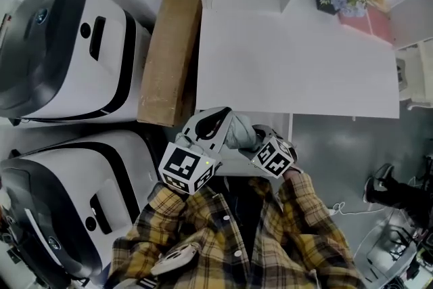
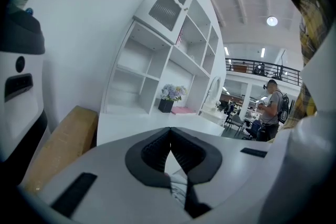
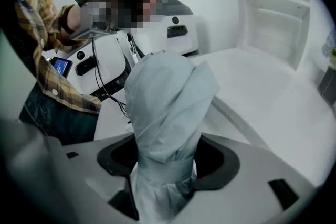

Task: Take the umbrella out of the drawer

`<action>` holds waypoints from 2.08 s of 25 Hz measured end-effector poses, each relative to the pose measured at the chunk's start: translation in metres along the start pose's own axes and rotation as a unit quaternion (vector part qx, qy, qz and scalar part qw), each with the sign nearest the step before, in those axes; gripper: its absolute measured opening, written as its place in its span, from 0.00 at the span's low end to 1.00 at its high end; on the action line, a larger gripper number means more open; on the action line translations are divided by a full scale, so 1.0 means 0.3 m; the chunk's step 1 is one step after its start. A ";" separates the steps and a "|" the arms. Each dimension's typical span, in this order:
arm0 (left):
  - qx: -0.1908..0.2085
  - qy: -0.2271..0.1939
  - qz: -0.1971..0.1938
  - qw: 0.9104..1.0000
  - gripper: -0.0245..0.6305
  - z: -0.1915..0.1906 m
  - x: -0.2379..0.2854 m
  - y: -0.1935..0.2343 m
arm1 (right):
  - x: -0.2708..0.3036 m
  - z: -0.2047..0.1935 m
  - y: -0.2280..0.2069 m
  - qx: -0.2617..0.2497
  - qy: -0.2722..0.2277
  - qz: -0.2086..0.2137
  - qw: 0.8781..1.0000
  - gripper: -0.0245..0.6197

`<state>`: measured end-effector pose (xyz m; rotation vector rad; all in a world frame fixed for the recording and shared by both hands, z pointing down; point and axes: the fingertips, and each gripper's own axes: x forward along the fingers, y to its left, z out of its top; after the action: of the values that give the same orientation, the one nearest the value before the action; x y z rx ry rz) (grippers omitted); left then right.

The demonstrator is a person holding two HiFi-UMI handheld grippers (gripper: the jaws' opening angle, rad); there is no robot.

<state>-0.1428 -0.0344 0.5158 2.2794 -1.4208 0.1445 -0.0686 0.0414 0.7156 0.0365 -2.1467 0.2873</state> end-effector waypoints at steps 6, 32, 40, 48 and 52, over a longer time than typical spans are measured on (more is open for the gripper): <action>0.022 -0.026 -0.010 0.999 0.07 0.106 -0.045 -0.025 | -0.179 0.138 0.003 0.001 -0.071 -0.044 0.996 0.52; 0.097 -0.082 -0.109 0.986 0.07 0.333 -0.133 -0.257 | -0.944 0.504 0.009 0.054 -0.398 -0.198 0.894 0.52; 0.101 -0.074 -0.120 0.985 0.07 0.326 -0.129 -0.264 | -0.953 0.502 0.022 0.067 -0.409 -0.200 0.888 0.52; 0.105 -0.069 -0.123 0.984 0.07 0.320 -0.123 -0.273 | -0.950 0.501 0.022 0.069 -0.414 -0.199 0.886 0.52; 0.106 -0.069 -0.120 0.985 0.07 0.319 -0.116 -0.274 | -0.947 0.499 0.022 0.067 -0.414 -0.196 0.887 0.52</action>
<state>-0.1010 -0.0159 0.3932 2.6620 -1.2313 0.0642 -0.0326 -0.0088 0.4003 0.7942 -2.8769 0.1943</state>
